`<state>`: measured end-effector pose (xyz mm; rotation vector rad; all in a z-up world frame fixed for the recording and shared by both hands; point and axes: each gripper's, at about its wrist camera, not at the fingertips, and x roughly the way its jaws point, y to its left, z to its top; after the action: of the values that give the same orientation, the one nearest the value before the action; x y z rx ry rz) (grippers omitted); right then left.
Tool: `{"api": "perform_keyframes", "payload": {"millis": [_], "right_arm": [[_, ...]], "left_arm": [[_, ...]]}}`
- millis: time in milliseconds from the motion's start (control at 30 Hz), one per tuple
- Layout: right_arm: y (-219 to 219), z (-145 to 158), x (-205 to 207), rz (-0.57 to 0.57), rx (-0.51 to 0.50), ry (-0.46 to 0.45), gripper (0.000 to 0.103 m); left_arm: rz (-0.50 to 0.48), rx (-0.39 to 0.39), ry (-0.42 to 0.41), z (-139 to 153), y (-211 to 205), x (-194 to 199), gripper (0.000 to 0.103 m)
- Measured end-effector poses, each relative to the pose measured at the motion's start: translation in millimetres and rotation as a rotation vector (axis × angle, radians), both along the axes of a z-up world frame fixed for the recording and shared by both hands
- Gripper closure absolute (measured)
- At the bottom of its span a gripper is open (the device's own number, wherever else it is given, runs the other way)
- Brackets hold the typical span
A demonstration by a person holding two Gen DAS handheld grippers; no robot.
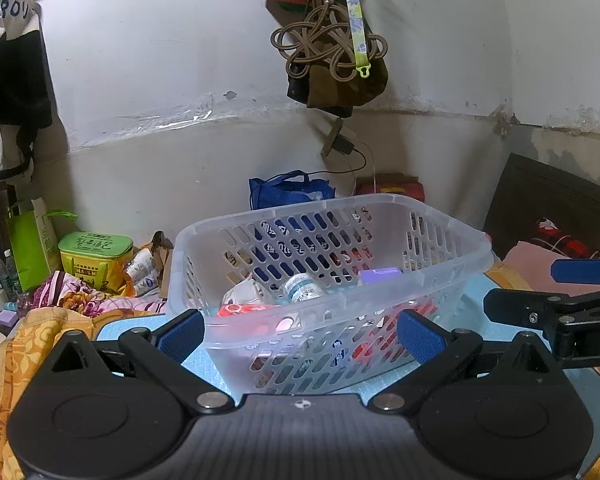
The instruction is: Organize objects
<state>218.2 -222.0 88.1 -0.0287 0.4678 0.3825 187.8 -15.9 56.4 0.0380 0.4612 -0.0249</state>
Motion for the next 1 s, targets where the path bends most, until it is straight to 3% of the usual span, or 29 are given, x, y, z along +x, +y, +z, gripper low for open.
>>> {"api": "perform_keyframes", "payload": {"millis": [1000], "right_arm": [[3.1,-1.5,-1.2,0.003,-0.015,0.002,0.000]], "left_arm": [[0.007,0.010,-0.006,-1.1,-1.2,0.1,0.000]]}}
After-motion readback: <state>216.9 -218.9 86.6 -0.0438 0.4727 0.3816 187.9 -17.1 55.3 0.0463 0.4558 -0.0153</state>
